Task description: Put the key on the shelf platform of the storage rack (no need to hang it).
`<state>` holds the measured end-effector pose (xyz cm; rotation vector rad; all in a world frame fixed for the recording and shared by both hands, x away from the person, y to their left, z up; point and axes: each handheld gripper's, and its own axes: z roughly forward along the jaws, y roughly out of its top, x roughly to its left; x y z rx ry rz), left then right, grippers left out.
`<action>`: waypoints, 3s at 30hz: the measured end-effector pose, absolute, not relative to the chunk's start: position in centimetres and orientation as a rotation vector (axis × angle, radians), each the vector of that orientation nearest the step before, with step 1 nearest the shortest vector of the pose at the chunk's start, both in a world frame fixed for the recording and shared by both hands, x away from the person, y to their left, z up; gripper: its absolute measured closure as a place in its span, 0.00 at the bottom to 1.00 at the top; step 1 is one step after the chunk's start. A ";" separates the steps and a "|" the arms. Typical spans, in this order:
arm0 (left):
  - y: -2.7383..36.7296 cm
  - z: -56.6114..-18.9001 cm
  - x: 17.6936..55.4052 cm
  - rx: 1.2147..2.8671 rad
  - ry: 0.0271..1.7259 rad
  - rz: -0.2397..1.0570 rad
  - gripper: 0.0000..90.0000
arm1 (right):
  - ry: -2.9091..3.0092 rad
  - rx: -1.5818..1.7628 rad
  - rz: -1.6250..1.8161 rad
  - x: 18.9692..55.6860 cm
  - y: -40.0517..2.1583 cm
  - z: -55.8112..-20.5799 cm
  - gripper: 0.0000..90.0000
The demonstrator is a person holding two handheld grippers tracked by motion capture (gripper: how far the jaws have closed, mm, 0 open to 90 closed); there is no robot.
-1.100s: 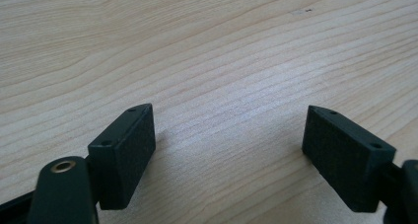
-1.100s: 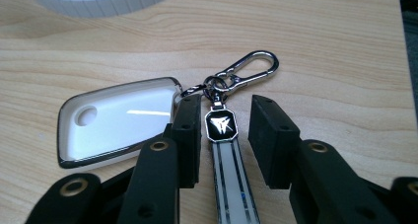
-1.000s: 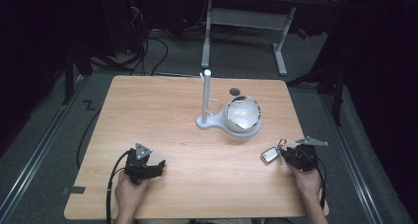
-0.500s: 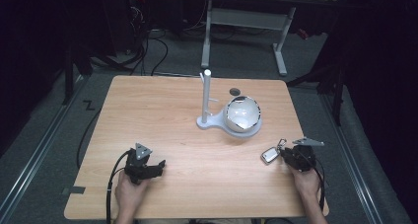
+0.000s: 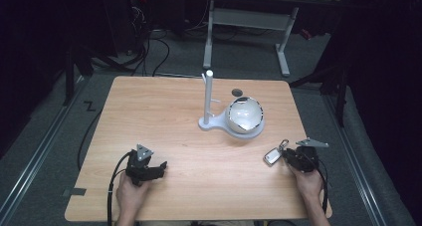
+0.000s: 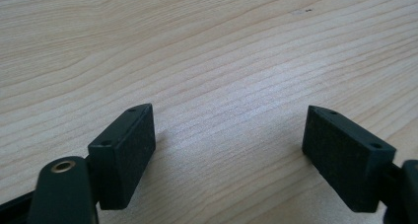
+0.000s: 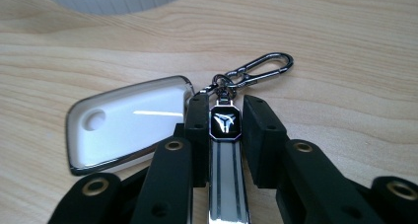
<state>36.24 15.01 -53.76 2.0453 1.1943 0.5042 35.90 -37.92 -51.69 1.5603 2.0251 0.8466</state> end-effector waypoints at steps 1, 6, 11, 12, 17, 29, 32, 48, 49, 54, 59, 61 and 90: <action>15.0 -53.8 36.2 2.046 1.194 0.504 0.23 | 2.026 1.558 0.858 35.8 -37.9 -51.5 0.83; 15.0 -53.8 36.2 2.044 1.195 0.502 0.23 | 2.016 1.550 0.922 35.2 -38.1 -50.5 0.83; 15.0 -53.8 36.2 2.044 1.195 0.500 0.23 | 2.004 1.494 0.979 34.9 -37.8 -48.9 0.83; 15.0 -53.8 36.2 2.044 1.195 0.500 0.23 | 2.001 1.491 0.985 34.9 -37.6 -48.5 0.83; 15.0 -53.8 36.2 2.044 1.195 0.499 0.23 | 2.006 1.437 1.025 34.8 -36.9 -47.1 0.83; 15.0 -53.8 36.2 2.044 1.195 0.500 0.23 | 2.017 1.384 1.078 34.7 -36.2 -45.3 0.83; 15.0 -53.8 36.2 2.044 1.195 0.499 0.23 | 2.014 1.364 1.094 34.7 -36.0 -44.7 0.83; 15.1 -53.8 36.2 2.044 1.194 0.499 0.23 | 2.021 1.319 1.149 34.8 -35.3 -43.2 0.83; 15.1 -53.8 36.2 2.044 1.194 0.499 0.23 | 2.025 1.312 1.153 34.9 -35.3 -43.1 0.83; 15.0 -53.8 36.2 2.045 1.194 0.504 0.23 | 2.029 1.303 1.167 34.9 -35.3 -42.8 0.83; 15.0 -53.8 36.2 2.045 1.194 0.504 0.23 | 2.025 1.298 1.181 34.9 -35.2 -42.5 0.83; 15.0 -53.8 36.2 2.045 1.194 0.504 0.23 | 2.028 1.294 1.182 35.0 -35.2 -42.3 0.83; 15.0 -53.8 36.2 2.045 1.194 0.503 0.23 | 2.031 1.158 1.215 36.6 -32.7 -38.5 0.83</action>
